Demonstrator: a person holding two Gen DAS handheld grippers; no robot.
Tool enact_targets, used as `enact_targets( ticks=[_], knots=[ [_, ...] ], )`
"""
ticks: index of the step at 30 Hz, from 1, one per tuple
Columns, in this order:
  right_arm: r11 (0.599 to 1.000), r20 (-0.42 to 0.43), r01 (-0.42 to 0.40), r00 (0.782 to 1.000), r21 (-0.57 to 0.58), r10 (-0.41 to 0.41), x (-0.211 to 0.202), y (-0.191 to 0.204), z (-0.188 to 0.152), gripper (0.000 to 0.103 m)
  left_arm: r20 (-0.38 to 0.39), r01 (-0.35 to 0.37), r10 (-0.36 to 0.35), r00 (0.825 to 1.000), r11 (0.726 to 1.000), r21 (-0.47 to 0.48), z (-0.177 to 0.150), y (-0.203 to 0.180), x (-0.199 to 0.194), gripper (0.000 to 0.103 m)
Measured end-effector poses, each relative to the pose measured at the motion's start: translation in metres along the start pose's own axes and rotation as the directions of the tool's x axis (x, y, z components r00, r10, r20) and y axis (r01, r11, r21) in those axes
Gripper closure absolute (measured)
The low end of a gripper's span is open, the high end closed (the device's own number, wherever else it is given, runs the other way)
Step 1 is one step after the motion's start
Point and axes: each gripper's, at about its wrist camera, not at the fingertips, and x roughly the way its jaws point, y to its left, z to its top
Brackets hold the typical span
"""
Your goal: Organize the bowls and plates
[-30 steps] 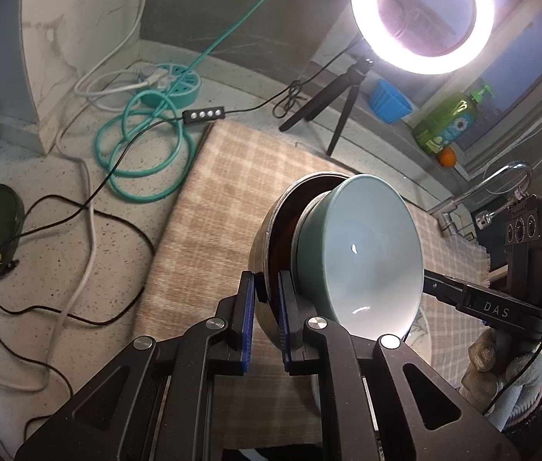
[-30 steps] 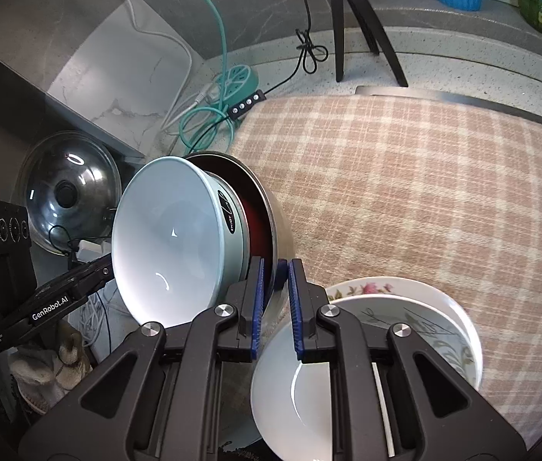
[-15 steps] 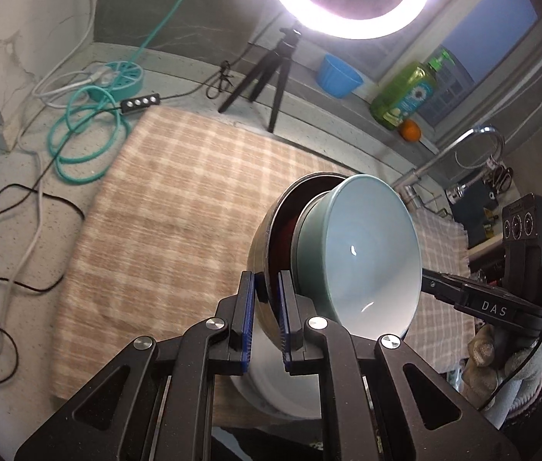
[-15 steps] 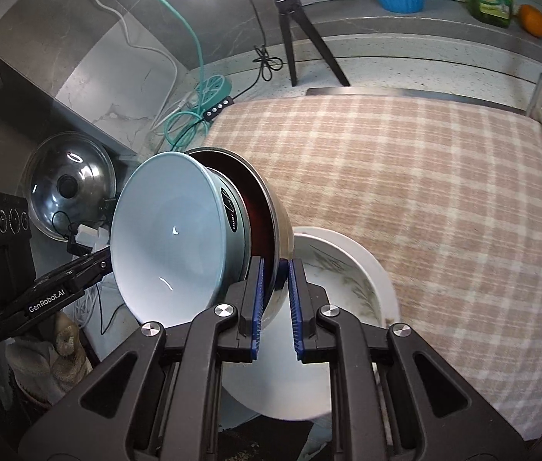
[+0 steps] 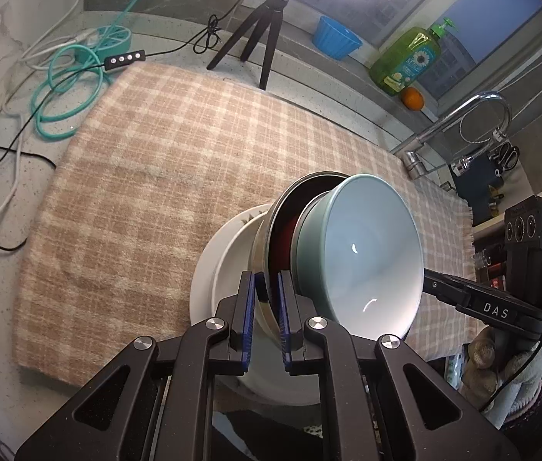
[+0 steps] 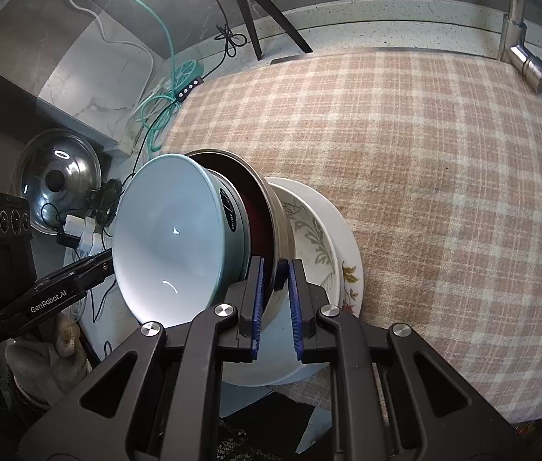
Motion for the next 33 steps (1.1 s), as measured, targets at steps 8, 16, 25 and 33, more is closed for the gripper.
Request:
enact_targets(
  ticks=[8,16,25,33],
  knots=[
    [1.000,-0.002,0.005,1.000,0.006,-0.005,0.003,0.000,-0.003,0.090,-0.016,0.001,-0.001,1.000,1.000,-0.018,-0.003,0.003,0.007,0.094],
    [1.000,0.005,-0.003,1.000,0.024,0.002,0.002,-0.002,-0.005,0.090,-0.012,-0.003,0.002,1.000,1.000,-0.023,-0.004,0.003,0.009,0.094],
    [1.000,0.006,-0.002,1.000,0.022,0.002,0.001,0.002,-0.005,0.088,-0.005,-0.012,0.012,1.000,1.000,-0.021,-0.003,0.003,0.011,0.095],
    [1.000,0.054,0.022,0.998,-0.014,-0.021,-0.015,0.005,-0.002,0.080,0.008,-0.031,0.031,0.999,1.000,0.005,-0.002,0.000,0.007,0.092]
  ],
)
